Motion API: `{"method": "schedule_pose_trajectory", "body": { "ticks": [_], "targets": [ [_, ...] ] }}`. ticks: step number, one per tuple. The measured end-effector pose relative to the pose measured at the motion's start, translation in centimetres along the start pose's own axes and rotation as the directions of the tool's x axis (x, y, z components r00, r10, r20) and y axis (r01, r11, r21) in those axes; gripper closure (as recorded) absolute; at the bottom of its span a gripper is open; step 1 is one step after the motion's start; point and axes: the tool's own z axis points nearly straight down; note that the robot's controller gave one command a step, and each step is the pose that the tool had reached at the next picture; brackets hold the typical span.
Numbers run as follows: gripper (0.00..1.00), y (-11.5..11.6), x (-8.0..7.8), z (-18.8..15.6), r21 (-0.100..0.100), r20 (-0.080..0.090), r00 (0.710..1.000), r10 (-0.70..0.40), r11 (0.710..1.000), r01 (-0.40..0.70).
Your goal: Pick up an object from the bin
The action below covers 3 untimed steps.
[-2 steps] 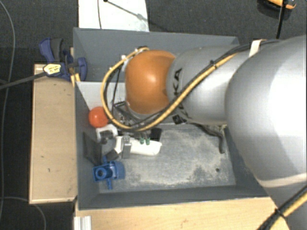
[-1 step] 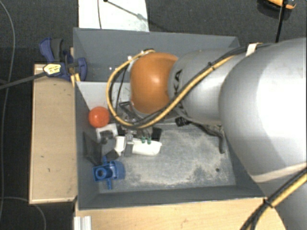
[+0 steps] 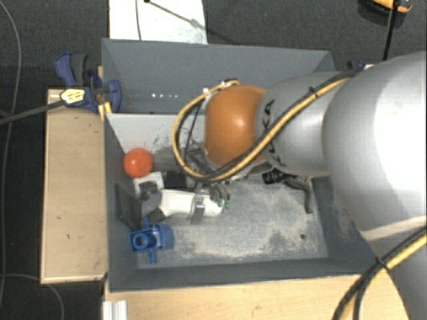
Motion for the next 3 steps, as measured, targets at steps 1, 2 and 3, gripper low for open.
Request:
{"method": "schedule_pose_trajectory", "body": {
  "ticks": [1, 2, 3],
  "targets": [
    [0.0, -2.9, -0.3, 1.6, 0.0, 0.001, 0.999, 0.039, 0.999, -0.039],
    [1.0, -1.8, -0.1, 1.5, -0.002, 0.003, 1.0, 0.022, 1.0, -0.022],
    [0.0, -1.8, -0.1, 1.5, -0.002, 0.003, 1.0, 0.024, 1.0, -0.024]
  ]
}}
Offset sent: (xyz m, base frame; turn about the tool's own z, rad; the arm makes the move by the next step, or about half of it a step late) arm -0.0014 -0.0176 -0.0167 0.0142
